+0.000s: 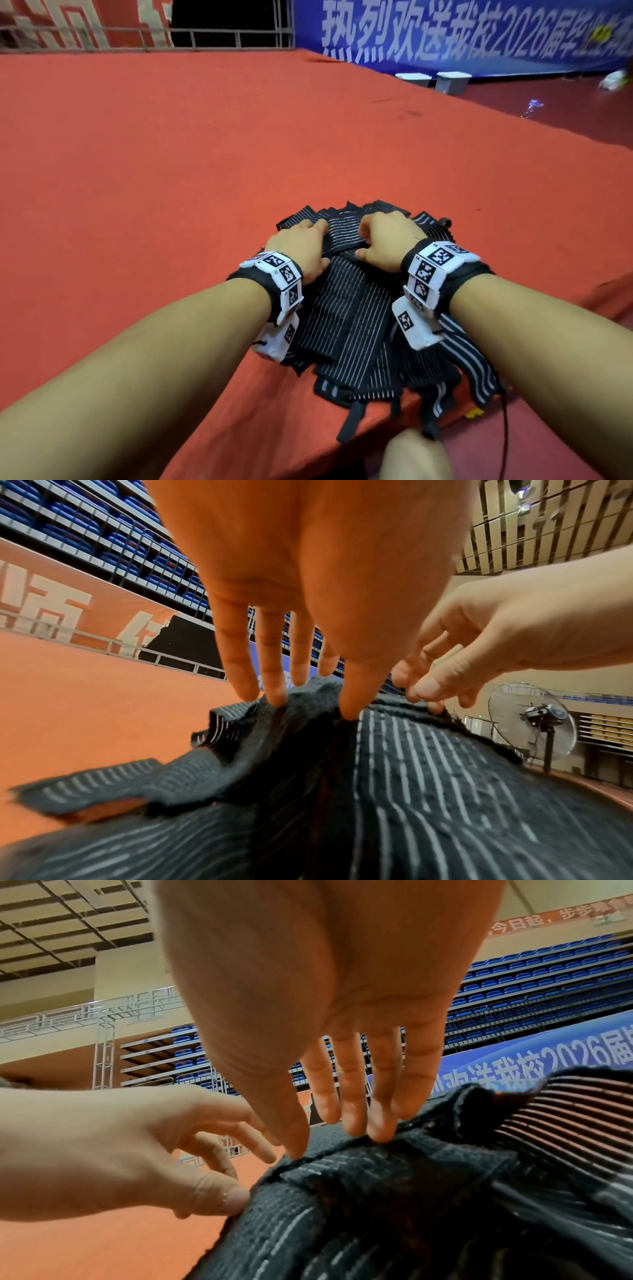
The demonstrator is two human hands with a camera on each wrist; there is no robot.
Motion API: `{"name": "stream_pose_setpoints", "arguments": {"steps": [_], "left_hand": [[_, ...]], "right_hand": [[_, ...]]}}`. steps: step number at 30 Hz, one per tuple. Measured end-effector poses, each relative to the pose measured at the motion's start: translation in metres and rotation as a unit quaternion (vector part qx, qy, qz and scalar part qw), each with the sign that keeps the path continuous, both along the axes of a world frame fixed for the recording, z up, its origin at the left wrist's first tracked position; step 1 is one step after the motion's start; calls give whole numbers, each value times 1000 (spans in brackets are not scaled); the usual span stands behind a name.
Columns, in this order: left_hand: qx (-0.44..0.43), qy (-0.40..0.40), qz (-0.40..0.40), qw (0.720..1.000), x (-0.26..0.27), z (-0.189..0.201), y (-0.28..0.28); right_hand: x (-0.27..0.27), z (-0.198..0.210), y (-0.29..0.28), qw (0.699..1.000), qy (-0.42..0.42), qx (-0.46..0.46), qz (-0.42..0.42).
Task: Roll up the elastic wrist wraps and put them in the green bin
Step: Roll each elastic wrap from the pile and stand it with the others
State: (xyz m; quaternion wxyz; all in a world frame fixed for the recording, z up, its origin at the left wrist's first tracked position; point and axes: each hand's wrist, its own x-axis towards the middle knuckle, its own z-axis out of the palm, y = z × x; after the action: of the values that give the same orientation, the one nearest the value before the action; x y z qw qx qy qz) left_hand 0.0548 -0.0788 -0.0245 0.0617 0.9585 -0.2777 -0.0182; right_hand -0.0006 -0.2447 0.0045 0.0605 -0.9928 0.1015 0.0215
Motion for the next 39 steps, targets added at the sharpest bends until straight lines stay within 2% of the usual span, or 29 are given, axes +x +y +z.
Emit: {"name": "stream_pose_setpoints", "arguments": {"steps": [5, 10, 14, 19, 24, 27, 33, 36, 37, 39], "left_hand": [[7, -14, 2, 1000, 5, -9, -9], [23, -54, 4, 998, -3, 2, -21], [-36, -107, 25, 993, -7, 12, -18], [-88, -185, 37, 978, -22, 28, -2], [-142, -201, 34, 969, -34, 40, 19], [-189, -178, 41, 965, -41, 51, 45], [-314, -82, 59, 944, -48, 76, 104], [-374, -44, 65, 924, -55, 86, 136], [-392, -35, 62, 917, -59, 89, 147], [-424, -15, 50, 904, -66, 92, 168]], "right_hand": [[-4, -9, 1, 1000, 13, 23, 10], [-13, -10, -15, 999, 10, 40, 13], [-23, -7, -20, 998, 13, 51, 20], [-31, -3, -4, 997, -22, 58, 42], [-31, 5, 19, 994, -71, 71, 49], [-31, 14, 37, 988, -111, 100, 45], [-28, 37, 83, 961, -180, 208, 14], [-18, 42, 109, 948, -149, 280, -17], [-15, 42, 119, 936, -131, 327, -17], [-10, 43, 141, 879, -104, 465, -7]]}}
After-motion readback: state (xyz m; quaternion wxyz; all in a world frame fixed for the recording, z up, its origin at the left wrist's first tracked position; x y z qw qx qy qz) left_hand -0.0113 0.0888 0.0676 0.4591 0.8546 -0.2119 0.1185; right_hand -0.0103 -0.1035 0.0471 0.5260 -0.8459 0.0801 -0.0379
